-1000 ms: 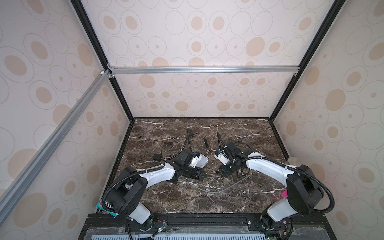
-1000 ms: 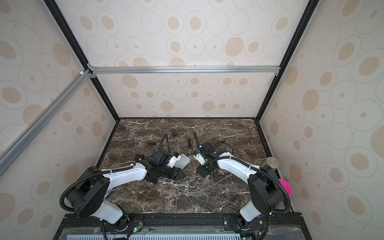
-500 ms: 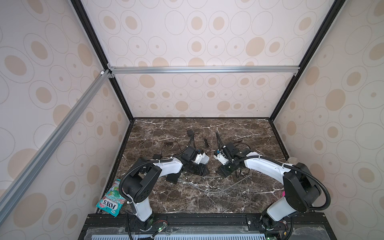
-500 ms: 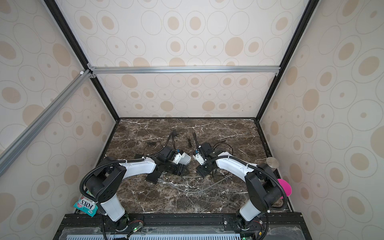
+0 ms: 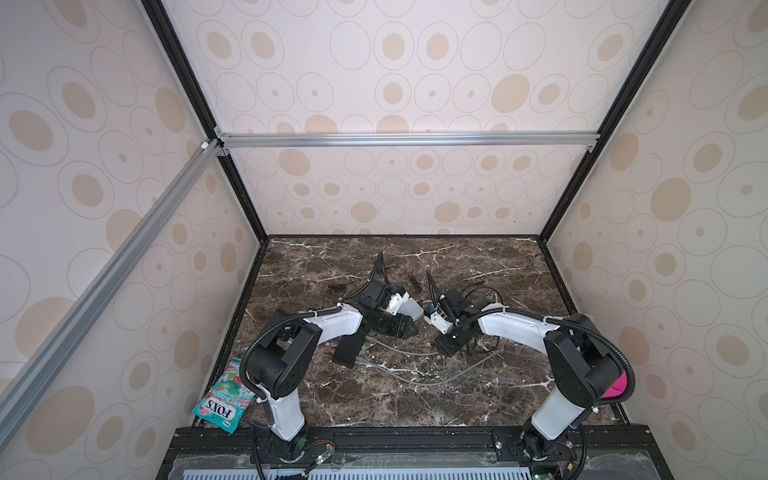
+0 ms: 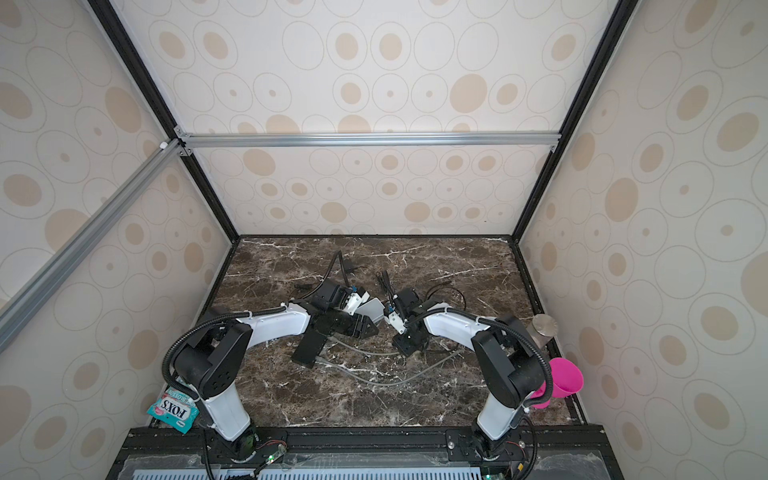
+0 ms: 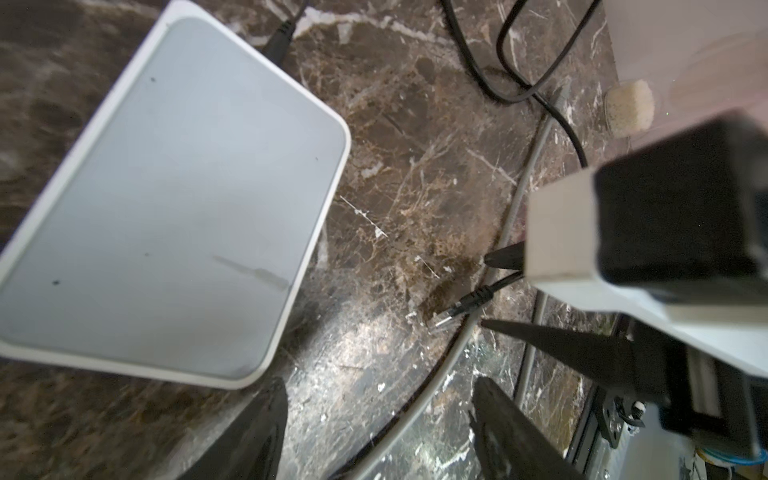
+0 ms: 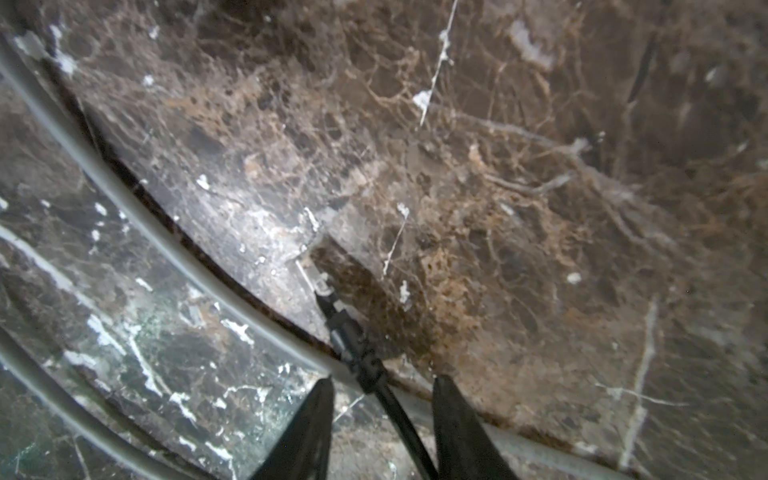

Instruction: Insert the plug into the switch port

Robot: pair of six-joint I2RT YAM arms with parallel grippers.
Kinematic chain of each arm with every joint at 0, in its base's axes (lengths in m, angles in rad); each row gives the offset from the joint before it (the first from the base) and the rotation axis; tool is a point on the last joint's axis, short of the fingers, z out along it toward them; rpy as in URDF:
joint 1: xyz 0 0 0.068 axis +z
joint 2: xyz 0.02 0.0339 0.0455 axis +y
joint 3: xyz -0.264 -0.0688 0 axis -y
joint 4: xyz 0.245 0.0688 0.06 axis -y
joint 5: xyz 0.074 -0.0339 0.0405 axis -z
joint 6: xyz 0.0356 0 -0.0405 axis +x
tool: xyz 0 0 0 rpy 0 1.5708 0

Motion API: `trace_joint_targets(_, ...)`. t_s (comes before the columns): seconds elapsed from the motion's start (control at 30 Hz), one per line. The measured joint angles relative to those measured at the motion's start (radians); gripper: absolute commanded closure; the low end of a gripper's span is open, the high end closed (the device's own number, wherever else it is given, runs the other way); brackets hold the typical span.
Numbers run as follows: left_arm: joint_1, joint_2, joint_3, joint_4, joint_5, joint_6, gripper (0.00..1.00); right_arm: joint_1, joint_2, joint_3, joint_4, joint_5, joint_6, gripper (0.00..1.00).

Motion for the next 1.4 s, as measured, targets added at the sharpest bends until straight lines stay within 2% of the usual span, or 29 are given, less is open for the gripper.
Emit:
trace_joint_targets(0.3,0.031,-0.239,-0.086,0.019,0.005,0.066,0.29,0.000,0.000,0.000,0.005,-0.002,-0.027,0.86)
trace_joint_targets(0.47,0.034,-0.458,-0.190,0.128,-0.024,0.090,0.25,0.000,-0.027,0.000,0.004,-0.004,-0.046,0.91)
trace_joint_targets(0.5,0.034,-0.501,-0.209,0.163,-0.021,0.104,0.06,0.000,-0.038,0.000,0.004,-0.006,-0.048,0.91)
trace_joint_targets(0.53,0.035,-0.547,-0.231,0.204,-0.017,0.125,0.02,0.000,-0.055,0.000,0.005,-0.011,-0.050,0.91)
trace_joint_targets(0.6,0.035,-0.630,-0.280,0.290,-0.023,0.168,0.02,0.000,-0.092,0.000,0.006,-0.026,-0.055,0.91)
trace_joint_targets(0.7,0.035,-0.732,-0.360,0.389,-0.073,0.251,0.02,0.000,-0.151,0.000,0.012,-0.067,-0.063,0.91)
trace_joint_targets(0.8,0.035,-0.777,-0.414,0.469,-0.115,0.346,0.02,0.000,-0.197,0.000,0.016,-0.144,-0.071,0.91)
trace_joint_targets(0.97,0.035,-0.792,-0.470,0.538,-0.041,0.638,0.10,0.000,-0.243,0.005,0.018,-0.314,-0.071,0.91)
trace_joint_targets(1.07,0.035,-0.792,-0.500,0.525,0.001,0.833,0.10,0.000,-0.246,0.028,0.003,-0.418,-0.070,0.91)
trace_joint_targets(1.17,0.035,-0.801,-0.537,0.525,0.020,0.974,0.09,0.000,-0.246,0.068,-0.023,-0.505,-0.072,0.91)
trace_joint_targets(1.23,0.035,-0.821,-0.575,0.531,0.029,1.032,0.08,0.000,-0.246,0.094,-0.043,-0.546,-0.074,0.91)
trace_joint_targets(1.3,0.034,-0.832,-0.600,0.532,0.037,1.067,0.02,0.000,-0.246,0.115,-0.060,-0.575,-0.080,0.91)
trace_joint_targets(1.4,0.027,-0.831,-0.618,0.551,0.043,1.084,0.02,0.000,-0.245,0.128,-0.081,-0.597,-0.084,0.91)
